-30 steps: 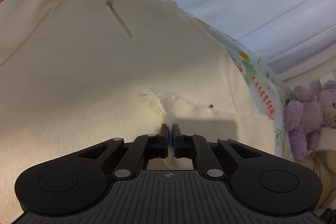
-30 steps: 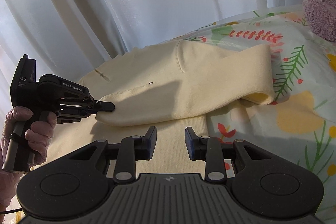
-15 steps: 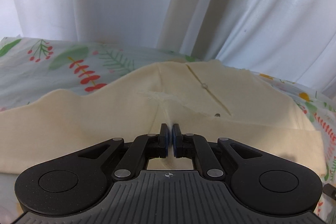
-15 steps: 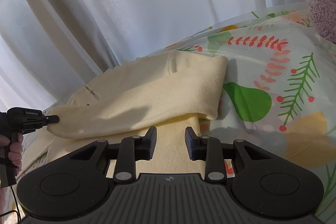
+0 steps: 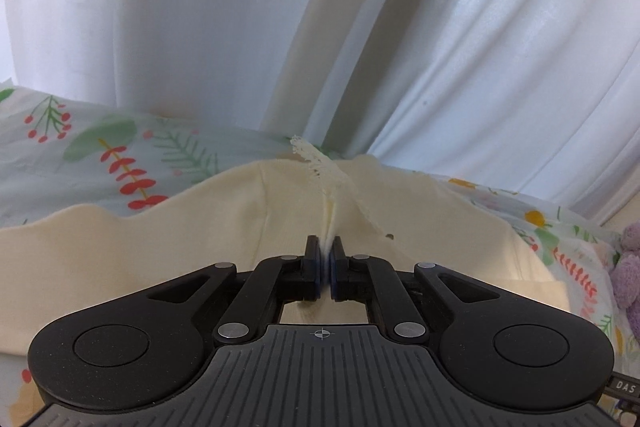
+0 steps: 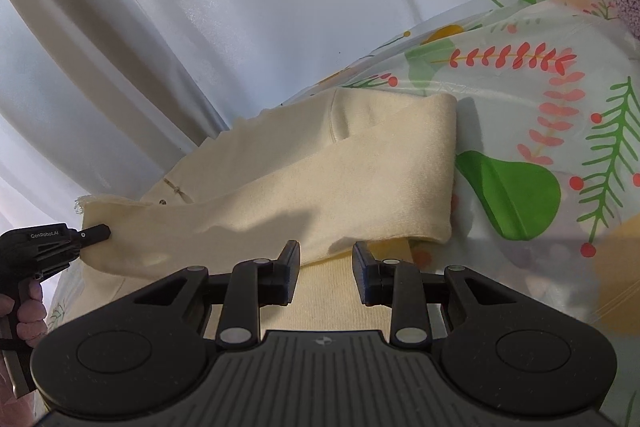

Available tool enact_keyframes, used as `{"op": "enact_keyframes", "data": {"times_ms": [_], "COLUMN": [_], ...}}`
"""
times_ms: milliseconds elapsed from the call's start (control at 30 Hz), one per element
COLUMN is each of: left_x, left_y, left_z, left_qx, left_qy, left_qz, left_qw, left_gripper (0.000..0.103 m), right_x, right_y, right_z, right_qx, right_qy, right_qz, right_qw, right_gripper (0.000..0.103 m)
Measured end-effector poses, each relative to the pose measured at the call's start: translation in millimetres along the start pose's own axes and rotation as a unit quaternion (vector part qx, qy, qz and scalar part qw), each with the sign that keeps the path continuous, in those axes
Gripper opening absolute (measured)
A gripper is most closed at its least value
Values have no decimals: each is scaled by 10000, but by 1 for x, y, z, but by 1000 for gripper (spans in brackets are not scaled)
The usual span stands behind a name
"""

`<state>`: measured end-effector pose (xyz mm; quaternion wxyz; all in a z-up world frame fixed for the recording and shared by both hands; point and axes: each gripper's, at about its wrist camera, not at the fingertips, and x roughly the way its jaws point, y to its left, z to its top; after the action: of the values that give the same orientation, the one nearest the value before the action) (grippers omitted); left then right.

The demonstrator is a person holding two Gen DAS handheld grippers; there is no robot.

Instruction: Fold small clothes

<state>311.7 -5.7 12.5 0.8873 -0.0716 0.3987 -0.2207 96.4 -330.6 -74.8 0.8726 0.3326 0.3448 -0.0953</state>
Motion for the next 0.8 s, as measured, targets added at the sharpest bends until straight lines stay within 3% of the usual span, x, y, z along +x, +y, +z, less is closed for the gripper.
{"op": "enact_keyframes", "data": {"times_ms": [133, 300, 467, 600, 800], "left_x": [-6, -2, 13, 29, 46], "left_y": [0, 4, 6, 0, -11], "left_z": [11, 12, 4, -7, -22], "left_qx": [-197, -178, -38, 316, 699], "left_qy": [-84, -91, 134, 348, 555], "left_qz": [-191, -63, 197, 520, 715], "left_qw": [9996, 9998, 9997, 9975, 9934], "left_gripper": [6, 6, 6, 6, 6], "right_x": [11, 16, 23, 22, 21], "right_y": [-5, -16, -25, -25, -22], "right_z": [-1, 1, 8, 13, 18], "right_qx": [298, 693, 830, 681, 214], "right_qy": [110, -153, -344, -564, -900], "right_qz": [64, -81, -333, -492, -970], "right_qw": [9995, 9974, 9954, 9949, 9910], "right_gripper": [29, 28, 8, 7, 7]}}
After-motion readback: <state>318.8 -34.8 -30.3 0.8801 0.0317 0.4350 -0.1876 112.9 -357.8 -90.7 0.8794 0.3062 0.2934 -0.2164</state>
